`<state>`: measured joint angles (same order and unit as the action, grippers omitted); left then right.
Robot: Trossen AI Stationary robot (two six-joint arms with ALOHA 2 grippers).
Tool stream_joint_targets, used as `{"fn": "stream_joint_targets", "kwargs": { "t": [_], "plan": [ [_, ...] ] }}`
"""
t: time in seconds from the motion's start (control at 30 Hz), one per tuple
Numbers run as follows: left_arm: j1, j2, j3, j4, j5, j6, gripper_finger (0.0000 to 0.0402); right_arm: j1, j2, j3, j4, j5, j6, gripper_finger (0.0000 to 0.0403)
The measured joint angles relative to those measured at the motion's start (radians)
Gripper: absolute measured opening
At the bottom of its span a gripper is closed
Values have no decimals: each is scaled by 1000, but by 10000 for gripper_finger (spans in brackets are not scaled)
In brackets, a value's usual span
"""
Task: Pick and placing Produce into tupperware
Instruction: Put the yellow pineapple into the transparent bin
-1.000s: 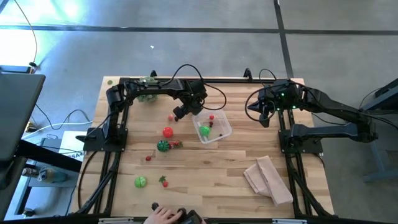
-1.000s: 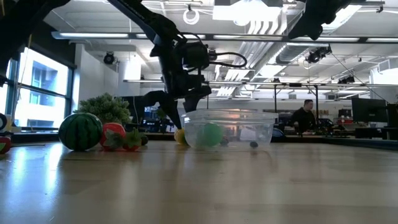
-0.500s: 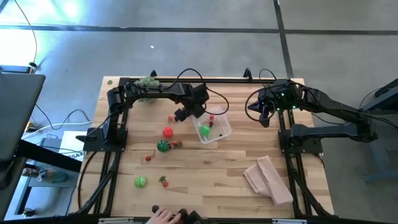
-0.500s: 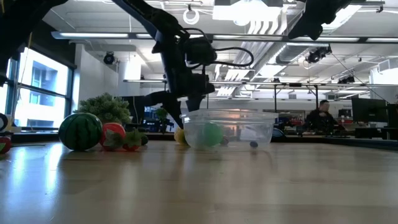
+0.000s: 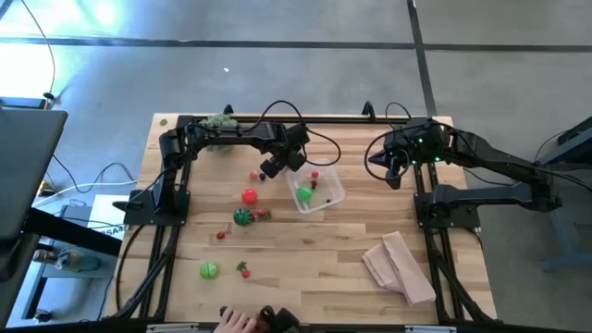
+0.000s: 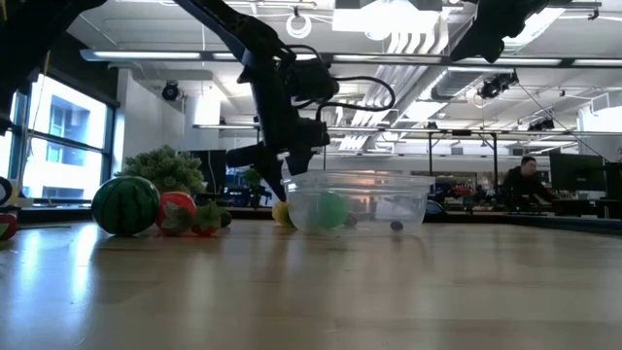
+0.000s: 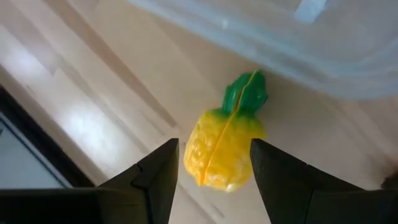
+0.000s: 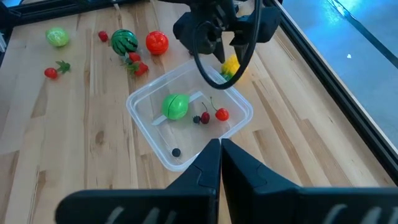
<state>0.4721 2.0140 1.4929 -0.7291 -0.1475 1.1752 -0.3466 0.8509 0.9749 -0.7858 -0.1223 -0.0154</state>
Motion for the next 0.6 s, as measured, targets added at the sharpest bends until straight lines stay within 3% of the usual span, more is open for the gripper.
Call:
{"fn": "stream_joint_targets", "kwargs": {
  "t": [0.17, 0.43, 0.6],
  "plan": [
    [5, 0, 0, -5, -11, 3, 202, 0, 0, 0, 0, 0, 0, 4],
    [15, 0, 0, -6, 15, -45, 277, 0, 0, 0, 0, 0, 0, 4],
    [31, 0, 0, -6, 64, -129, 303, 0, 0, 0, 0, 0, 0, 4]
  ]
}}
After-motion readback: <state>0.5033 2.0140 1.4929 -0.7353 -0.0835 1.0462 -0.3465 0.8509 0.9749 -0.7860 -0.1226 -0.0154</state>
